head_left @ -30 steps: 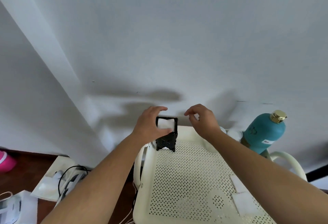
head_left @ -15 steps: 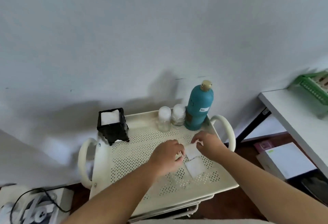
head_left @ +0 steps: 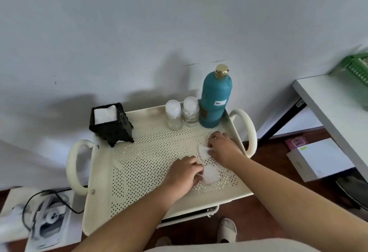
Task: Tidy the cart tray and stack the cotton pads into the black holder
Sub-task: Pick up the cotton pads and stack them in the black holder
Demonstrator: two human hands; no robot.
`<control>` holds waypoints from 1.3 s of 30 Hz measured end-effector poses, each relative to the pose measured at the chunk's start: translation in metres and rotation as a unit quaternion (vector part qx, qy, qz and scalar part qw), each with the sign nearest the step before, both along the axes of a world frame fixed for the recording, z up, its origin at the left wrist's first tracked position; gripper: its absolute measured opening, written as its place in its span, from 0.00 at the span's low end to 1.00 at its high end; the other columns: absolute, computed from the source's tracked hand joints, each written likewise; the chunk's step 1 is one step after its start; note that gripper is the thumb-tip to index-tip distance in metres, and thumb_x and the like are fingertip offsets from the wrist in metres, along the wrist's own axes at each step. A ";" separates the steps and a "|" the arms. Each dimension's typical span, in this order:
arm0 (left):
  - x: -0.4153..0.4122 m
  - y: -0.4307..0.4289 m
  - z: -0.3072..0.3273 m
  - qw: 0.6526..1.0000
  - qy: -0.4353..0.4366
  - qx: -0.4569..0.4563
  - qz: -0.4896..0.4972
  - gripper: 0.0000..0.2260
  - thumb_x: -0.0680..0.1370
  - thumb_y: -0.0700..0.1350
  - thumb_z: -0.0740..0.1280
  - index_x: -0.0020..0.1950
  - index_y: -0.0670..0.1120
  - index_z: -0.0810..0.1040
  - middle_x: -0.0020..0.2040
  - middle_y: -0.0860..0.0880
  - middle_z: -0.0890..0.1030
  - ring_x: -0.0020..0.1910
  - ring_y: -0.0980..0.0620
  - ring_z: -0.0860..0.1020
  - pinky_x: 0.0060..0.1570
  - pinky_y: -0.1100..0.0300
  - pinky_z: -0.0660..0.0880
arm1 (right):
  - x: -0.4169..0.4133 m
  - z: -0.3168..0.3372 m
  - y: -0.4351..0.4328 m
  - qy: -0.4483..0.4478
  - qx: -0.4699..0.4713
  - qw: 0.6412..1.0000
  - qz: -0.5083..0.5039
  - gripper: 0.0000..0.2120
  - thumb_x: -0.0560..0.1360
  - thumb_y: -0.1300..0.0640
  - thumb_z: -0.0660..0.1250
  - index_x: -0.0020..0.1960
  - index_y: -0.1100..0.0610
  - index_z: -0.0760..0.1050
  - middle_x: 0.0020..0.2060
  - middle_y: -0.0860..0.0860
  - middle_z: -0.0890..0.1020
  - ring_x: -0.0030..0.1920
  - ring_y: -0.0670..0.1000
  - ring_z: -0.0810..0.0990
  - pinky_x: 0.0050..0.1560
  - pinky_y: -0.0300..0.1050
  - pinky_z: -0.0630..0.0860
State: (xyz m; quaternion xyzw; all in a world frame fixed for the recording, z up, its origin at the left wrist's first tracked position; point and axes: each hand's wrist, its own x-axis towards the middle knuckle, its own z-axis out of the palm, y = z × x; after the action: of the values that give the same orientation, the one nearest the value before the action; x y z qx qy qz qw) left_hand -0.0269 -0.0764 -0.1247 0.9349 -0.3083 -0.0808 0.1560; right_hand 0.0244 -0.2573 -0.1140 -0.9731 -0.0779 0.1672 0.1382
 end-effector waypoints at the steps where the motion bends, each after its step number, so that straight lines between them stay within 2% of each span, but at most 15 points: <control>1: 0.000 0.000 -0.001 1.000 -0.007 0.003 -0.006 0.09 0.73 0.49 0.69 0.52 0.49 0.79 0.49 0.51 0.77 0.48 0.52 0.74 0.47 0.57 0.71 | 0.000 -0.001 0.000 0.000 0.005 1.000 0.000 0.10 0.74 0.55 0.63 0.54 0.54 0.74 0.59 0.52 0.71 0.58 0.54 0.69 0.59 0.49 0.70; 4: 0.003 0.003 0.004 1.000 0.002 0.009 -0.016 0.07 0.74 0.49 0.68 0.49 0.48 0.78 0.49 0.51 0.77 0.46 0.53 0.72 0.47 0.57 0.72 | 0.002 0.005 -0.002 0.011 0.057 0.997 -0.040 0.04 0.72 0.57 0.64 0.46 0.53 0.72 0.47 0.51 0.75 0.48 0.52 0.75 0.44 0.43 0.72; 6: 0.006 0.009 0.013 0.998 0.053 -0.013 0.013 0.05 0.74 0.48 0.68 0.46 0.48 0.77 0.47 0.52 0.76 0.42 0.56 0.72 0.43 0.61 0.72 | 0.004 0.013 -0.002 0.031 0.116 0.990 -0.072 0.05 0.71 0.58 0.65 0.44 0.51 0.70 0.42 0.51 0.77 0.41 0.51 0.75 0.37 0.42 0.72; 8: 0.011 0.019 0.026 0.986 0.137 -0.065 0.076 0.03 0.72 0.45 0.69 0.43 0.49 0.77 0.43 0.54 0.77 0.38 0.57 0.74 0.37 0.65 0.72 | 0.006 0.023 0.000 0.033 0.168 0.982 -0.084 0.07 0.70 0.60 0.67 0.44 0.51 0.70 0.40 0.50 0.78 0.39 0.50 0.75 0.37 0.42 0.73; 11: 0.022 0.041 0.047 0.953 0.223 -0.136 0.153 0.07 0.69 0.39 0.70 0.39 0.52 0.78 0.37 0.57 0.79 0.35 0.61 0.76 0.32 0.72 0.70 | 0.011 0.042 0.010 0.031 0.223 0.970 -0.095 0.11 0.69 0.61 0.71 0.46 0.50 0.73 0.36 0.47 0.76 0.35 0.46 0.73 0.32 0.35 0.70; 14: 0.034 0.067 0.076 0.924 0.275 -0.185 0.191 0.10 0.67 0.38 0.72 0.41 0.54 0.79 0.38 0.57 0.81 0.34 0.63 0.77 0.35 0.72 0.72 | 0.019 0.063 0.030 0.068 0.297 0.948 -0.096 0.13 0.67 0.63 0.74 0.48 0.53 0.75 0.34 0.46 0.74 0.33 0.46 0.72 0.35 0.37 0.72; 18: 0.044 0.106 0.116 0.891 0.307 -0.245 0.228 0.07 0.69 0.40 0.74 0.43 0.50 0.81 0.38 0.51 0.83 0.38 0.57 0.80 0.43 0.66 0.76 | 0.030 0.096 0.064 0.071 0.364 0.926 -0.063 0.11 0.66 0.64 0.75 0.38 0.56 0.73 0.30 0.48 0.70 0.31 0.46 0.67 0.35 0.38 0.69; 19: 0.045 0.116 0.125 0.883 0.304 -0.265 0.242 0.04 0.70 0.42 0.74 0.43 0.47 0.81 0.36 0.51 0.84 0.38 0.56 0.81 0.45 0.63 0.76 | 0.034 0.105 0.073 0.070 0.377 0.922 -0.057 0.12 0.66 0.63 0.75 0.37 0.56 0.72 0.29 0.48 0.69 0.31 0.47 0.67 0.34 0.38 0.67; 22: 0.050 0.145 0.146 0.857 0.265 -0.311 0.315 0.09 0.74 0.46 0.71 0.43 0.40 0.79 0.32 0.52 0.83 0.38 0.54 0.84 0.41 0.62 0.75 | 0.045 0.126 0.099 0.071 0.422 0.903 -0.050 0.09 0.70 0.60 0.73 0.35 0.57 0.74 0.28 0.49 0.72 0.29 0.46 0.69 0.32 0.39 0.68; 25: 0.051 0.173 0.164 0.834 0.203 -0.350 0.375 0.07 0.77 0.45 0.67 0.42 0.44 0.80 0.35 0.48 0.84 0.35 0.57 0.83 0.37 0.63 0.73 | 0.054 0.141 0.127 0.053 0.445 0.893 -0.036 0.06 0.73 0.58 0.70 0.41 0.61 0.79 0.31 0.50 0.77 0.32 0.45 0.73 0.37 0.42 0.71; 28: 0.050 0.205 0.173 0.821 0.119 -0.359 0.428 0.07 0.78 0.45 0.65 0.50 0.46 0.82 0.43 0.48 0.84 0.41 0.55 0.80 0.44 0.61 0.73 | 0.065 0.149 0.156 0.029 0.433 0.900 -0.036 0.06 0.74 0.58 0.68 0.41 0.59 0.81 0.35 0.52 0.79 0.36 0.49 0.75 0.39 0.43 0.71; 31: 0.046 0.233 0.177 0.793 0.046 -0.359 0.491 0.07 0.77 0.45 0.66 0.51 0.45 0.82 0.45 0.47 0.82 0.43 0.51 0.78 0.45 0.61 0.71 | 0.074 0.148 0.184 0.032 0.448 0.891 -0.064 0.02 0.72 0.59 0.71 0.42 0.57 0.80 0.38 0.52 0.81 0.41 0.52 0.80 0.45 0.45 0.79; 33: 0.042 0.249 0.175 0.768 0.021 -0.376 0.518 0.06 0.76 0.43 0.67 0.49 0.44 0.82 0.46 0.46 0.82 0.44 0.48 0.77 0.45 0.60 0.71 | 0.078 0.143 0.202 0.022 0.435 0.897 -0.075 0.03 0.72 0.57 0.71 0.43 0.56 0.80 0.38 0.50 0.80 0.41 0.51 0.78 0.45 0.47 0.77; 35: 0.037 0.260 0.172 0.754 0.004 -0.386 0.532 0.03 0.74 0.42 0.69 0.46 0.44 0.82 0.44 0.45 0.83 0.43 0.48 0.77 0.43 0.60 0.71 | 0.078 0.139 0.218 0.018 0.421 0.904 -0.074 0.03 0.73 0.55 0.69 0.44 0.55 0.80 0.36 0.48 0.79 0.40 0.49 0.75 0.39 0.41 0.72; 39: 0.030 0.275 0.162 0.731 -0.005 -0.406 0.548 0.02 0.72 0.40 0.71 0.41 0.46 0.79 0.41 0.47 0.82 0.41 0.50 0.78 0.41 0.62 0.71 | 0.080 0.130 0.244 0.027 0.400 0.912 -0.081 0.06 0.74 0.55 0.68 0.46 0.57 0.80 0.42 0.51 0.80 0.39 0.49 0.76 0.42 0.42 0.71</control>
State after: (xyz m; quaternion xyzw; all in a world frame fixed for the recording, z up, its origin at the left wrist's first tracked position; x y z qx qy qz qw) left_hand 0.0032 0.1982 0.0368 0.7899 0.2537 0.1567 0.5359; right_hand 0.1041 -0.0136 0.0161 -0.8344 -0.0556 0.1360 0.5312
